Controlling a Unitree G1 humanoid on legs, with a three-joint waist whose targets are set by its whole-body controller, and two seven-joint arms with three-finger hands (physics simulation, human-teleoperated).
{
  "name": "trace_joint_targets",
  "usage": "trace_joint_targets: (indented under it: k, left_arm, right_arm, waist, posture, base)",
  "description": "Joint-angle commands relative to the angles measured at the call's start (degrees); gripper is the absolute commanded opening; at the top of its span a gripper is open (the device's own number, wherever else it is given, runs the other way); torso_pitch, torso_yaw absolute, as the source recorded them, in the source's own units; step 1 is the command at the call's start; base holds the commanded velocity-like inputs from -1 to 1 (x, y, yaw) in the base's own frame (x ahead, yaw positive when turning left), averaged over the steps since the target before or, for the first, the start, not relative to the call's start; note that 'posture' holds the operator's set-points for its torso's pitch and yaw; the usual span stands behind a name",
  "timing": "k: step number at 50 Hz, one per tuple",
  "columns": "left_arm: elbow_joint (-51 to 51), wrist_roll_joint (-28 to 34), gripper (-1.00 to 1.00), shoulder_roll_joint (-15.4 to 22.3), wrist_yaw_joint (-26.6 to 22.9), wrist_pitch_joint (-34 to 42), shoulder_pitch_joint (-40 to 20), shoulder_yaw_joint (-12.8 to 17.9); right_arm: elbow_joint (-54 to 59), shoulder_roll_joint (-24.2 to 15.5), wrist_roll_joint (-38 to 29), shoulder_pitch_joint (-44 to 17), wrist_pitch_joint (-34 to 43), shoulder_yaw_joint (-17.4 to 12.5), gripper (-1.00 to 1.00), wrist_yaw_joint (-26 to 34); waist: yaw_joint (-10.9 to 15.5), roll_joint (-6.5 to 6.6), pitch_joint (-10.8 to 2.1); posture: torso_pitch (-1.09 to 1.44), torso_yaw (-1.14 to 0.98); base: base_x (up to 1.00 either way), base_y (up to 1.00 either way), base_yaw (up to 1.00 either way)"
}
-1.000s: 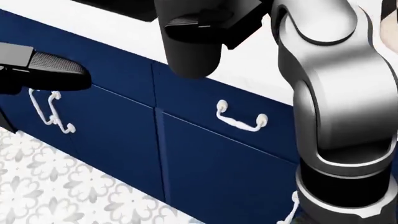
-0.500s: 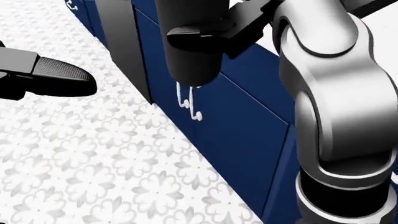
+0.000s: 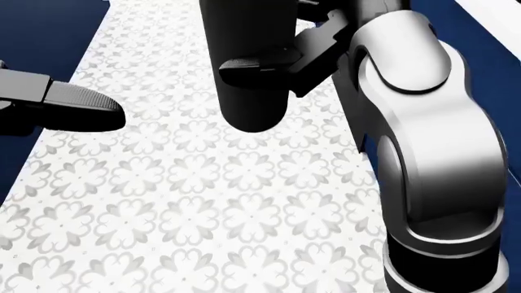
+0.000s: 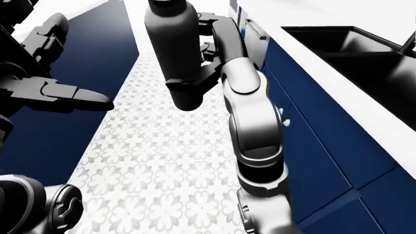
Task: Move the drinks to the dining counter.
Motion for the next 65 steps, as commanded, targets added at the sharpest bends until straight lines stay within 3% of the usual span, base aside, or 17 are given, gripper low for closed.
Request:
trace_joint_targets:
  k: [1,5,14,19,21,24,27,30,31,40,42,44,45,54,57,60,65]
  left_arm:
    - [-0.5,0.0,1.00,0.2,-0.1,-0.6,-1.9,-0.3]
    - [-0.6,0.2,1.00,0.1,-0.2,-0.4,-2.1,-0.4]
    - [-0.8,0.5,1.00,-0.1,-0.4,-1.0,-1.2,-0.4]
    - [-1.2,0.6,1.00,-0.1,-0.6,-0.5,-1.2,-0.4]
    - [-1.3,0.7,1.00,-0.2,-0.5,-0.6,-1.0,-0.6]
    - [-1.3,0.8,1.00,-0.3,-0.5,-0.7,-0.9,-0.9]
    - [-1.0,1.0,1.00,-0.6,-0.4,-1.5,-0.3,-1.3]
    - [-0.8,1.1,1.00,-0.8,-0.1,-1.8,-0.2,-1.8]
    - [-0.8,1.2,1.00,-0.9,0.0,-1.6,-0.3,-2.1]
    - [-0.8,1.6,1.00,-1.5,0.0,-2.9,1.0,-2.2]
    - [-0.8,1.6,1.00,-1.4,-0.1,-2.8,1.0,-2.1]
    - [-1.0,1.6,1.00,-1.4,-0.2,-2.9,1.4,-1.9]
    - [-1.1,1.6,1.00,-1.4,-0.3,-2.9,1.5,-1.8]
    - [-1.4,1.5,1.00,-1.2,-0.5,-2.6,1.5,-1.3]
    - [-1.6,1.5,1.00,-1.0,-0.6,-2.0,1.0,-1.1]
    - [-1.7,1.5,1.00,-1.0,-0.7,-2.1,1.1,-1.1]
    - [-1.7,1.5,1.00,-1.2,-0.6,-1.9,1.0,-1.4]
  right_arm:
    - [-2.9,-1.0,-0.7,-3.0,-3.0,-2.3,-1.00,-0.9]
    - [-2.8,-1.3,-1.0,-3.2,-3.0,-2.2,-1.00,-0.9]
    - [-3.2,-1.0,-1.4,-3.1,-2.8,-2.0,-1.00,-0.5]
    - [-3.9,-1.0,-1.5,-2.9,-2.5,-1.8,-1.00,-0.3]
    - [-4.0,-1.1,-1.6,-3.0,-2.3,-2.0,-1.00,-0.1]
    - [-3.9,-1.2,-1.6,-2.8,-2.6,-2.1,-1.00,0.0]
    - [-3.7,-1.3,-1.5,-2.4,-3.2,-2.3,-1.00,0.0]
    - [-3.7,-1.4,-1.3,-2.5,-3.1,-2.5,-1.00,0.0]
    - [-3.6,-1.4,-1.3,-2.3,-3.3,-2.4,-1.00,0.0]
    - [-3.7,-1.3,-1.2,-1.5,-3.9,-2.2,-1.00,-0.1]
    - [-3.9,-1.1,-1.2,-1.5,-3.7,-2.2,-1.00,-0.2]
    - [-4.0,-1.0,-1.2,-1.5,-3.6,-2.1,-1.00,-0.3]
    - [-4.0,-0.9,-1.2,-1.4,-3.7,-2.0,-1.00,-0.3]
    - [-4.3,-0.8,-1.7,-1.1,-3.3,-1.4,-1.00,-0.1]
    - [-4.3,-0.6,-2.1,-1.0,-3.6,-1.3,-1.00,0.2]
    - [-4.8,-0.4,-2.3,-1.1,-3.2,-1.3,-1.00,0.4]
    - [-4.5,-0.3,-2.9,-1.5,-3.4,-1.2,-1.00,0.7]
  waist:
    - [-0.7,-0.16,-1.36]
    - [-1.1,-0.95,1.46]
    - [-1.2,-1.09,-2.65]
    - [-1.5,-2.66,0.92]
    - [-1.7,-3.98,-2.09]
    - [-1.5,-4.97,-1.44]
    - [-1.5,-3.86,-2.54]
    - [-0.8,2.56,-2.54]
    - [-0.7,0.95,-0.64]
    - [0.2,1.76,-2.06]
    - [-0.1,0.69,-3.11]
    - [-1.3,-4.62,-3.04]
    - [-0.7,-1.38,-0.74]
    - [1.6,-7.01,-1.53]
    - [1.9,5.50,-2.94]
    - [2.7,1.60,-3.35]
    - [2.5,0.32,-2.07]
  posture:
    - [0.00,0.00]
    - [0.00,0.00]
    - [0.00,0.00]
    - [0.00,0.00]
    - [0.00,0.00]
    - [0.00,0.00]
    - [0.00,0.00]
    - [0.00,0.00]
    - [0.00,0.00]
    - [0.00,0.00]
    - [0.00,0.00]
    - [0.00,0.00]
    - [0.00,0.00]
    - [0.00,0.00]
    - [0.00,0.00]
    - [0.00,0.00]
    - [0.00,0.00]
  base:
    - [0.62,0.00,0.70]
    - [0.89,0.25,0.00]
    - [1.00,0.21,0.00]
    - [1.00,0.21,0.00]
    - [1.00,0.21,0.00]
    - [1.00,0.21,0.00]
    - [1.00,0.21,0.00]
    - [1.00,0.21,0.00]
    - [1.00,0.21,0.00]
    - [1.00,0.21,0.00]
    - [1.00,0.21,0.00]
    - [1.00,0.21,0.00]
    - [1.00,0.24,0.00]
    - [0.91,0.39,0.11]
    - [0.48,0.00,1.00]
    - [0.45,0.00,1.00]
    - [0.42,0.00,1.00]
